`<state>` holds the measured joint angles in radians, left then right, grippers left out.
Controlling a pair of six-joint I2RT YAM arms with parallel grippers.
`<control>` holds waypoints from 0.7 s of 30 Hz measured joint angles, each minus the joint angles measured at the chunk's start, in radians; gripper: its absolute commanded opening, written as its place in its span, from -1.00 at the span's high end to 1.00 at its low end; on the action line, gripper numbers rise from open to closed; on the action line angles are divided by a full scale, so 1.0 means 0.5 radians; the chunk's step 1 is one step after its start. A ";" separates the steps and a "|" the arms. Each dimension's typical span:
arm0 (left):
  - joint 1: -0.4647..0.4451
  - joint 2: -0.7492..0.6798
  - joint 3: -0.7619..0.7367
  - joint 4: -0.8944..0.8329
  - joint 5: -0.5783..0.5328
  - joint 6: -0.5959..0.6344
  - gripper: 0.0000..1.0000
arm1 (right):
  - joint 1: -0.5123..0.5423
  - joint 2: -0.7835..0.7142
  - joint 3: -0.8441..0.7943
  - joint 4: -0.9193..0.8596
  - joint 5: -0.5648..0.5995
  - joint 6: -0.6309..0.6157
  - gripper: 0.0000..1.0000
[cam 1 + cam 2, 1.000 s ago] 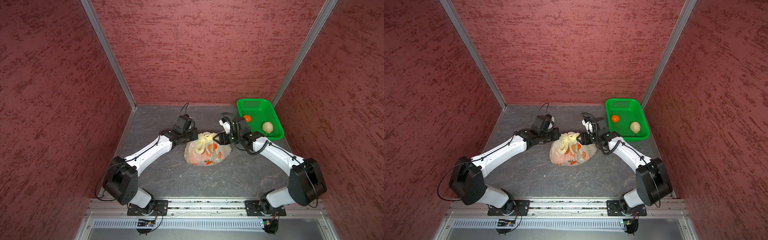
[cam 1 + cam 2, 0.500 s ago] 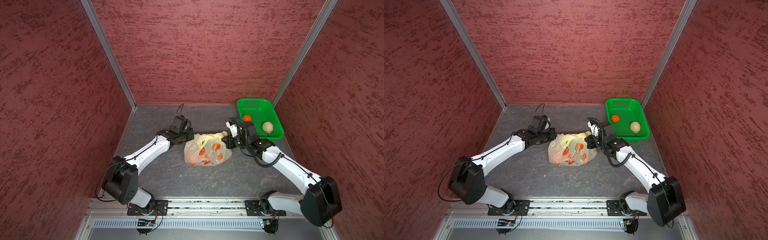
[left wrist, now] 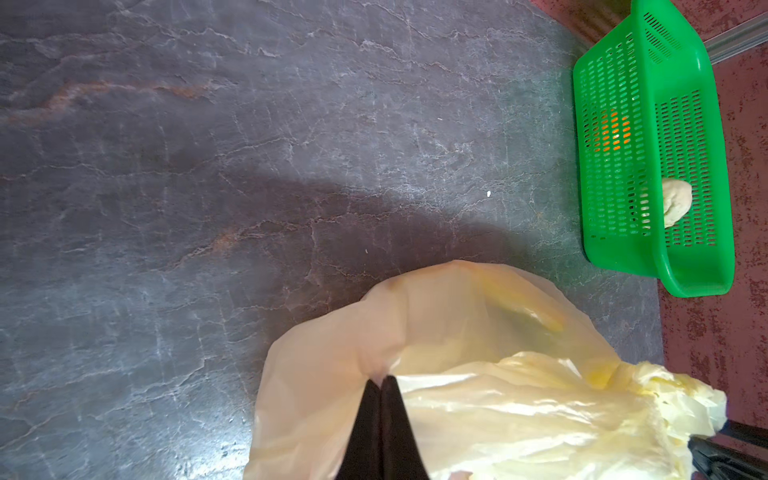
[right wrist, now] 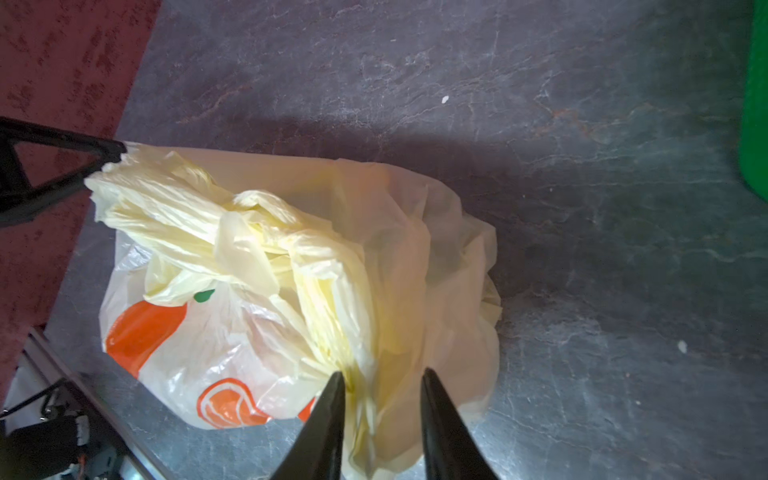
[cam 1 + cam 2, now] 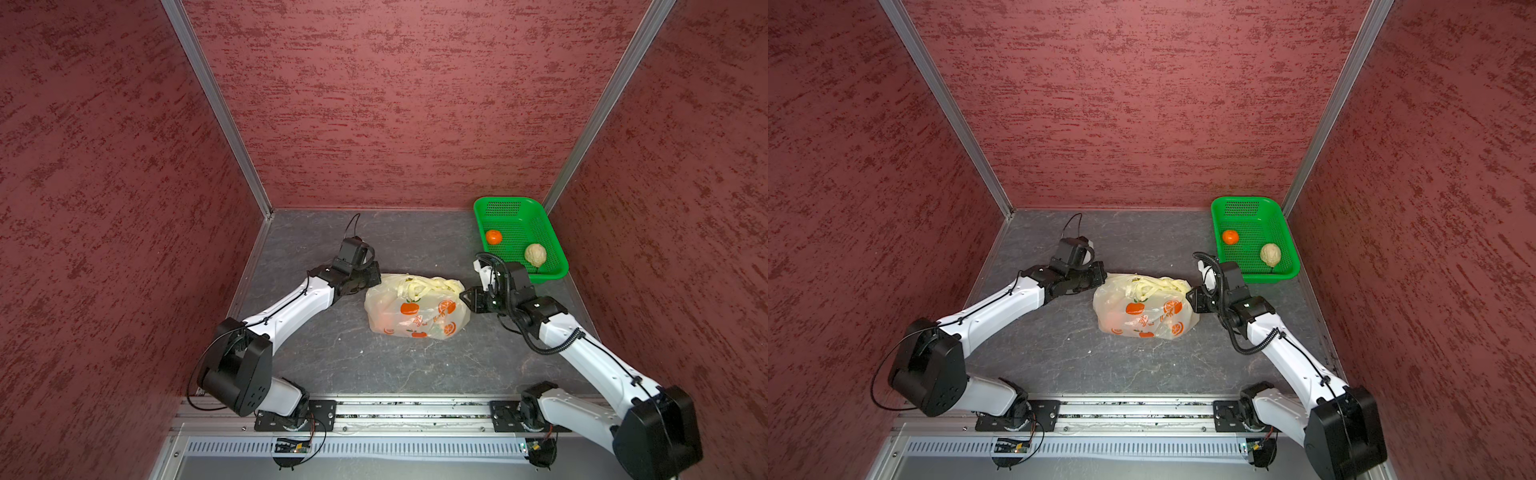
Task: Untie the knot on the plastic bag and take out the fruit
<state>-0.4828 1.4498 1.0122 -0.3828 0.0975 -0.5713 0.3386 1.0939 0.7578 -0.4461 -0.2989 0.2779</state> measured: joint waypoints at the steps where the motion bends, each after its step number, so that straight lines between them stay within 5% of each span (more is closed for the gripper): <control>1: -0.012 -0.004 0.000 0.005 -0.002 0.008 1.00 | -0.001 0.000 0.033 -0.009 -0.008 -0.023 -0.22; 7: -0.051 -0.028 0.004 0.065 -0.005 0.050 1.00 | -0.002 0.142 0.362 0.001 -0.107 -0.260 -0.51; 15: -0.054 -0.060 0.005 0.086 -0.047 0.062 1.00 | -0.002 0.587 0.526 -0.005 -0.206 -0.495 -0.49; 18: -0.054 -0.076 0.005 0.086 -0.060 0.062 1.00 | -0.002 0.633 0.526 -0.045 -0.234 -0.549 -0.21; 21: -0.054 -0.095 0.005 0.087 -0.076 0.062 1.00 | -0.002 0.633 0.533 -0.067 -0.254 -0.583 0.35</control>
<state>-0.5098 1.4021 1.0145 -0.3393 0.0593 -0.5404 0.3374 1.4105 1.0245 -0.4797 -0.4259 -0.0135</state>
